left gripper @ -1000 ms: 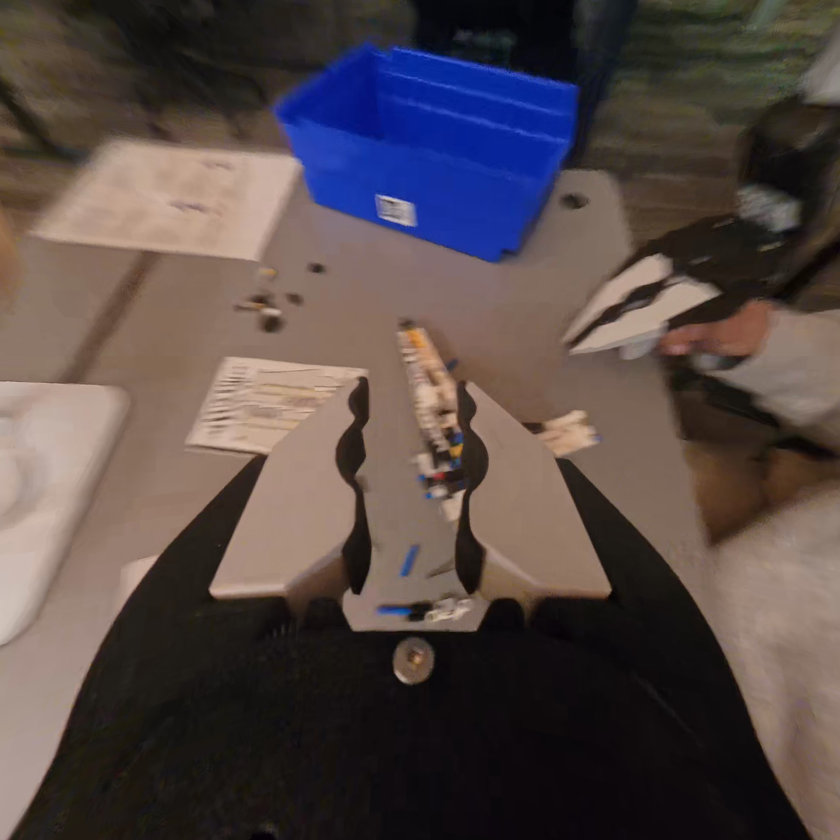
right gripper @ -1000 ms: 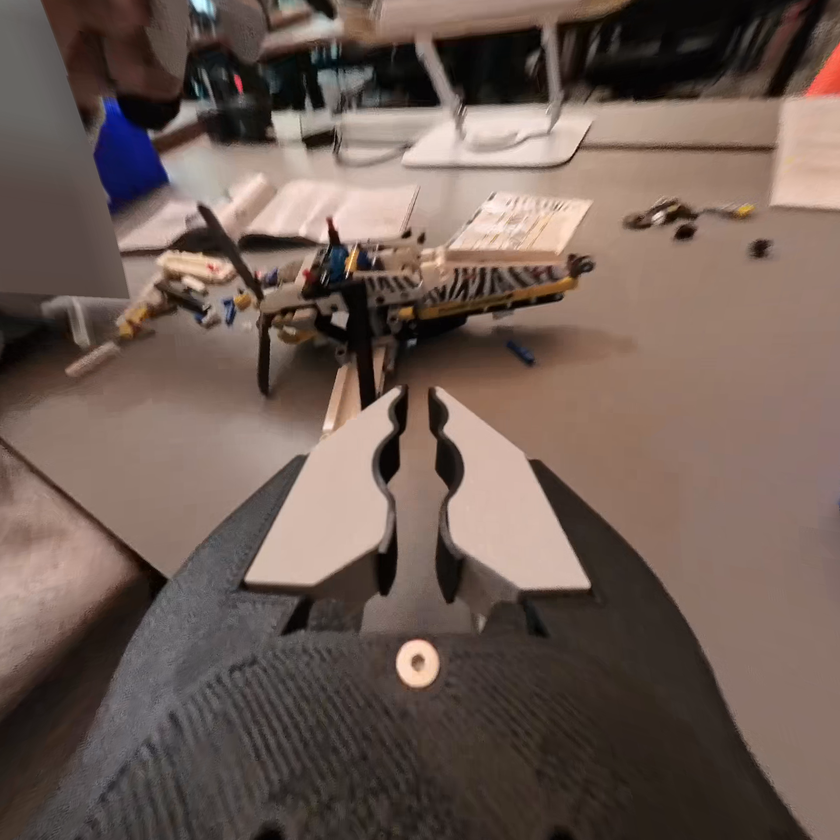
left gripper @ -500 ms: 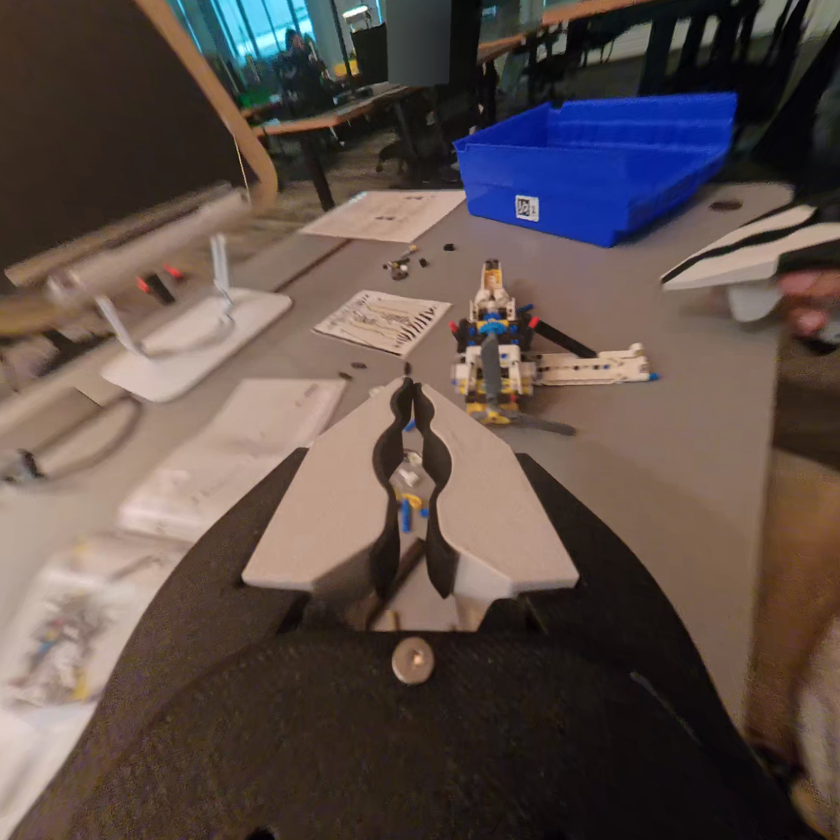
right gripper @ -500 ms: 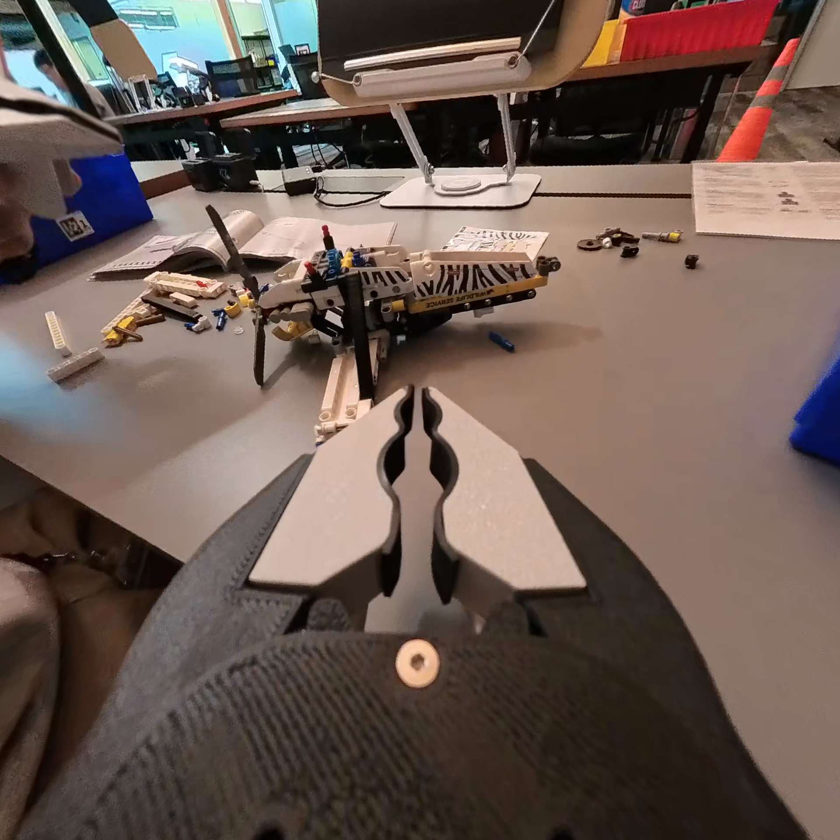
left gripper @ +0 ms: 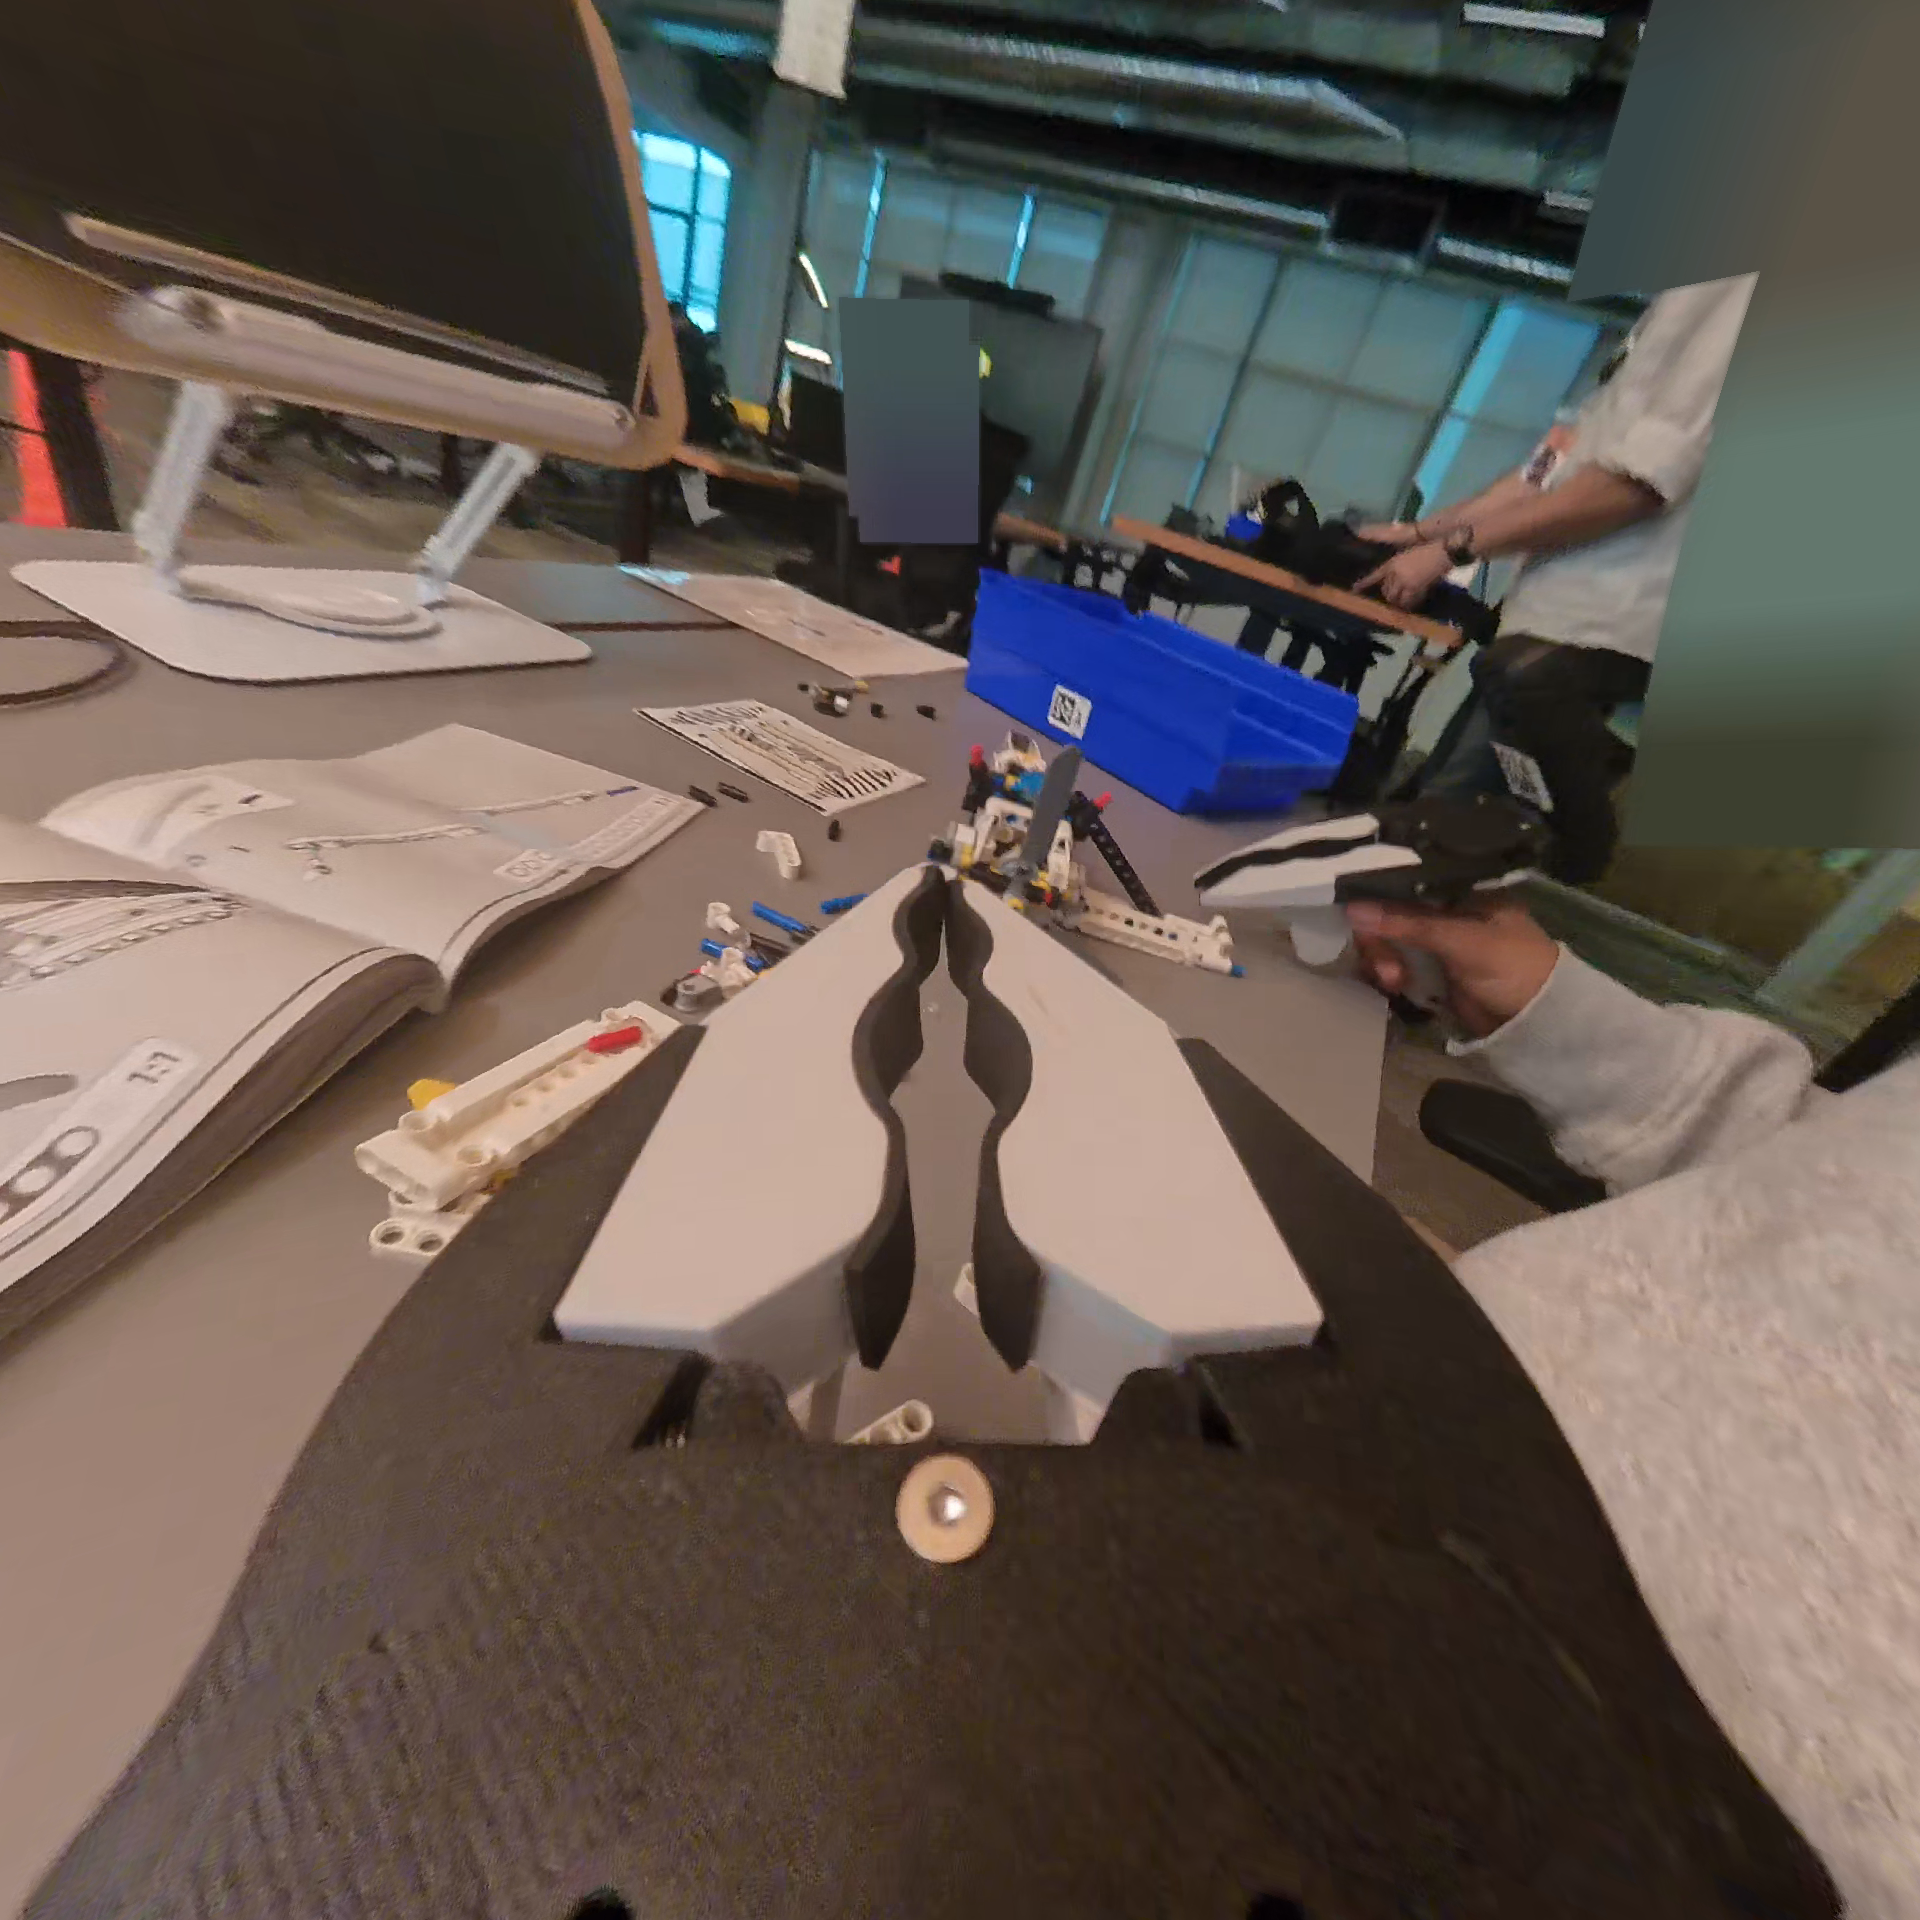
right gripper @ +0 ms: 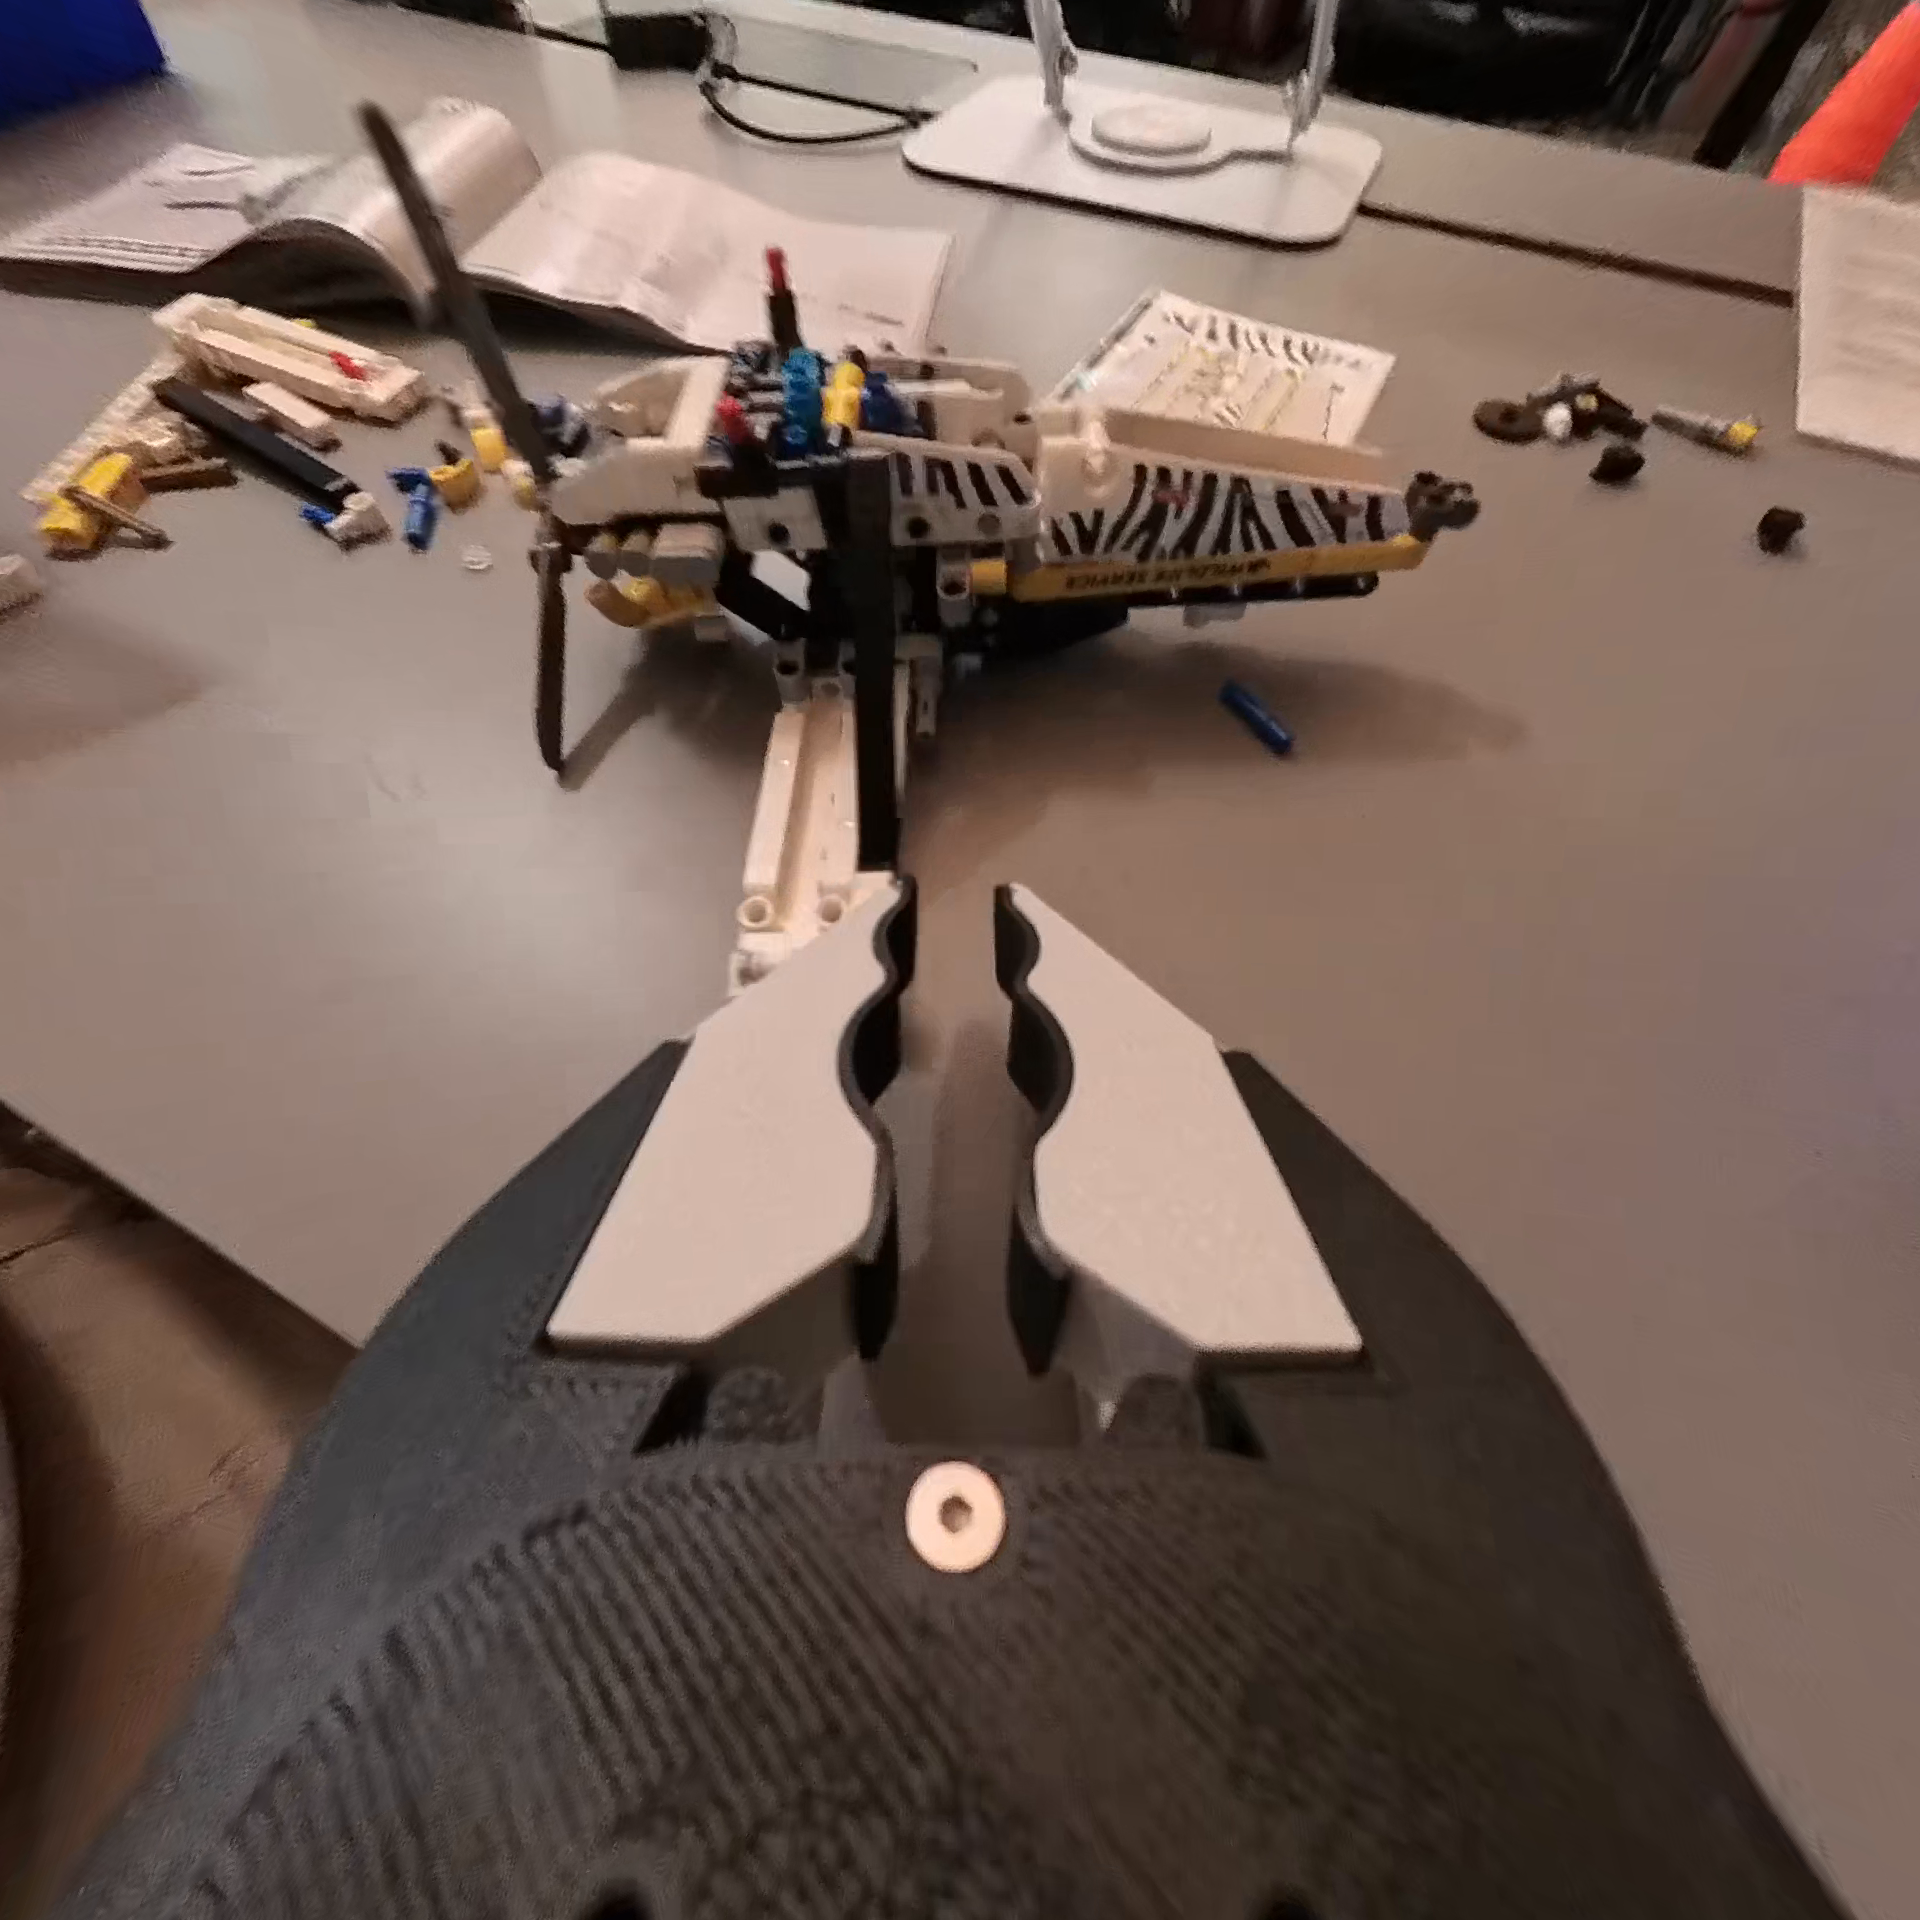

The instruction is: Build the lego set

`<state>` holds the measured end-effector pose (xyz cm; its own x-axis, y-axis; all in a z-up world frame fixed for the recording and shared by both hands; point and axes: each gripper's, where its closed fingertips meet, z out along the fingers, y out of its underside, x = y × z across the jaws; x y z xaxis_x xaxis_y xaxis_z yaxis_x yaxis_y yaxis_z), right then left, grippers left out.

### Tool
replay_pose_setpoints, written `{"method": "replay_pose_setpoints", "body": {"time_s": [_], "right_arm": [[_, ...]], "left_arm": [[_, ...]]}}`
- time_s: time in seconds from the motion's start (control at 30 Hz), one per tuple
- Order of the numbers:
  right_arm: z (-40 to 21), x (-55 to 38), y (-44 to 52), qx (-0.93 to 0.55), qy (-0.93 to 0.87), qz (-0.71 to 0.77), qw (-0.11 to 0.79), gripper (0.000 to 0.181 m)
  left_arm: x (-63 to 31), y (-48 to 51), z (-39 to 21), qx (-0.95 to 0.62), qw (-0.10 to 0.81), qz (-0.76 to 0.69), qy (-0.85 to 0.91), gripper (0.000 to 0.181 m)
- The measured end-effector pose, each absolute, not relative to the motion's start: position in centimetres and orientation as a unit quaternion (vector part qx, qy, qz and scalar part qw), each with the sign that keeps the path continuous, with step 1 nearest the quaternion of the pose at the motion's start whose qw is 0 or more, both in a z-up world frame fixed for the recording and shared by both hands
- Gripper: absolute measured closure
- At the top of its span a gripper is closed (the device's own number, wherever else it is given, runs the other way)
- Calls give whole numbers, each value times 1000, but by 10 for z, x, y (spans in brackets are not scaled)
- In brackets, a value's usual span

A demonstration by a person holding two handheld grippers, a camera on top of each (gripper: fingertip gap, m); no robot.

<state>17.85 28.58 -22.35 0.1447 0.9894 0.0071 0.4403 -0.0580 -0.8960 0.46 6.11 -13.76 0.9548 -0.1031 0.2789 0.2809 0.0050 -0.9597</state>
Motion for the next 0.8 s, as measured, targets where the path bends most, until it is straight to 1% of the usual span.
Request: {"method": "replay_pose_setpoints", "body": {"time_s": [0.23, 0.37, 0.47, 0.63, 0.8], "right_arm": [[-207, 186, 300, -663, -470, 437, 385, 172], [-197, 191, 307, -661, -427, 476, 393, 174], [-193, 193, 306, -650, -420, 490, 402, 181], [-187, 196, 305, -632, -419, 496, 422, 181], [-179, 201, 303, -608, -415, 504, 452, 181]], "left_arm": [[-7, 57, -136, -668, 712, -190, -104, 181], [11, 58, -136, -662, 692, -277, -74, 181], [15, 62, -138, -671, 686, -275, -60, 179], [18, 65, -132, -665, 704, -247, -34, 175], [25, 72, -136, -673, 682, -284, -27, 169]]}}
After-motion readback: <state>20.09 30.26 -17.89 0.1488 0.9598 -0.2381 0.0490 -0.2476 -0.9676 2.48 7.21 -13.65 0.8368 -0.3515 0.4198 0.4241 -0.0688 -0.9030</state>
